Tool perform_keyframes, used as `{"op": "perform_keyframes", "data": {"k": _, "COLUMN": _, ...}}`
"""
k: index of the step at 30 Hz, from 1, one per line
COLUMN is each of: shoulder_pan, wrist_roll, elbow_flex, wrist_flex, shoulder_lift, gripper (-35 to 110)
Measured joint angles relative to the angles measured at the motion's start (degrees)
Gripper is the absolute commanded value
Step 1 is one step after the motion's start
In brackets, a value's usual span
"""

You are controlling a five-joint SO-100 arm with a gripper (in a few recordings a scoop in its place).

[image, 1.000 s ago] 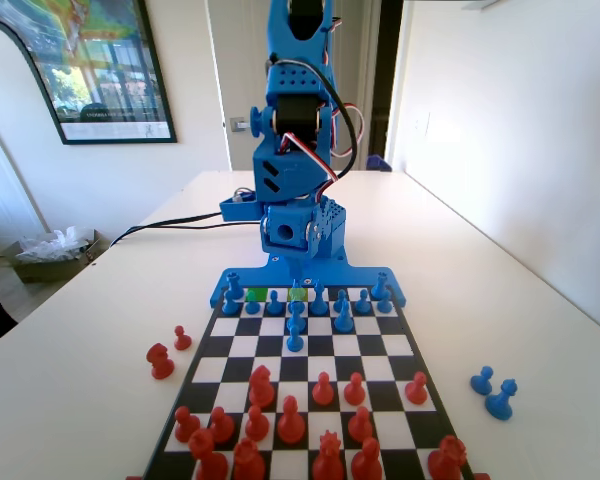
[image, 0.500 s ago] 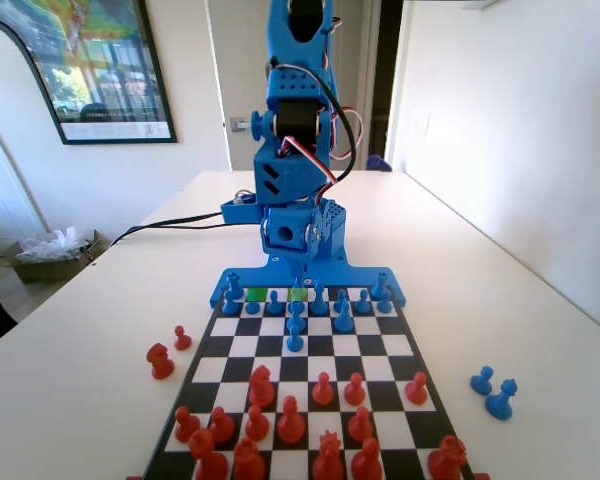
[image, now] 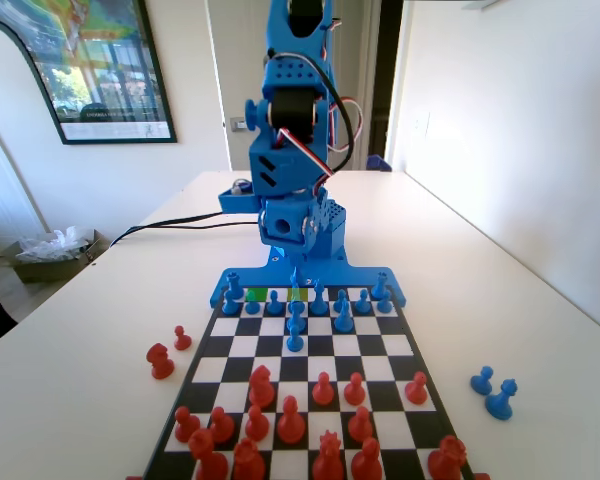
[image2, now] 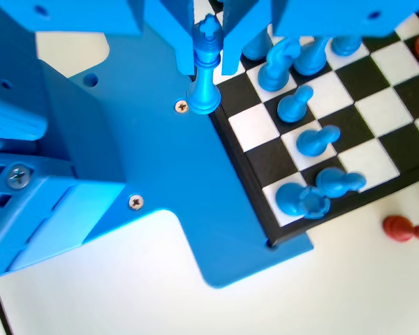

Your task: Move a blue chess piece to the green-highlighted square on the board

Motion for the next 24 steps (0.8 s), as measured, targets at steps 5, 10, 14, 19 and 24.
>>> {"op": "perform_keyframes", "data": {"k": 5, "shoulder_pan": 4.0, "wrist_roll": 0.0, "elbow_flex": 0.0, "wrist_flex": 0.0, "shoulder_lift": 0.1, "gripper": 1}}
{"op": "perform_keyframes", "data": {"k": 10, "shoulder_pan": 8.3, "wrist_roll": 0.0, "elbow_flex": 0.0, "wrist_flex": 0.6, "shoulder_lift": 0.1, "gripper": 1}}
{"op": "perform_keyframes", "data": {"k": 14, "shoulder_pan": 11.5, "wrist_roll": 0.0, "elbow_flex": -1.1, "wrist_flex": 2.3, "shoulder_lift": 0.1, "gripper": 1}}
{"op": "perform_keyframes", "data": {"k": 19, "shoulder_pan": 14.4, "wrist_roll": 0.0, "elbow_flex": -2.6, "wrist_flex": 3.9, "shoulder_lift": 0.1, "gripper": 1}}
{"op": "perform_keyframes", "data": {"k": 24, "shoulder_pan": 14.2, "wrist_roll": 0.0, "elbow_flex": -4.0, "wrist_flex": 3.8, "shoulder_lift": -0.3, "gripper": 1}}
